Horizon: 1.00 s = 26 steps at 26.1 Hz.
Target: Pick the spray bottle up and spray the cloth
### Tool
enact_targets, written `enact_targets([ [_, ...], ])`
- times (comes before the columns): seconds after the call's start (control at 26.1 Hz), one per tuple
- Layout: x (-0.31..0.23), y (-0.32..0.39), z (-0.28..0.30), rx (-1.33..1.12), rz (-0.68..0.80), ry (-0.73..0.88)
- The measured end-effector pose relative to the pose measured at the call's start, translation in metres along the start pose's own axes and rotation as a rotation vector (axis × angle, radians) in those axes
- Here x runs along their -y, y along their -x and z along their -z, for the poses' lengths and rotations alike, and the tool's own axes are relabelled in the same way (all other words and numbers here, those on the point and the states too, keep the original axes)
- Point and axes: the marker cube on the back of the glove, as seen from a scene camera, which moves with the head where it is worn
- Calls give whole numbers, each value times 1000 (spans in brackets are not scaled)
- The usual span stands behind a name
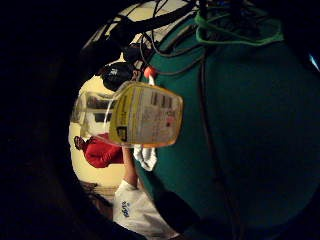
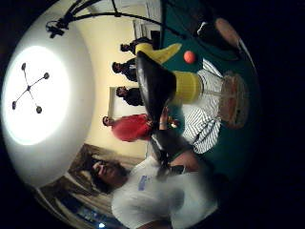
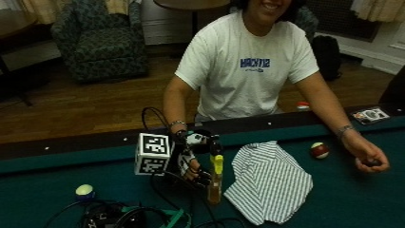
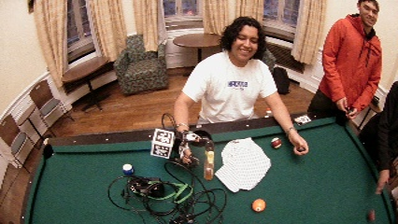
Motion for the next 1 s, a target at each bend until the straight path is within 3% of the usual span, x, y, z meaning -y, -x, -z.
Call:
enact_targets([
  [0.65, 37, 16, -43, 90, 44, 143],
  [1.0, 53, 32, -63, 154, 69, -108],
])
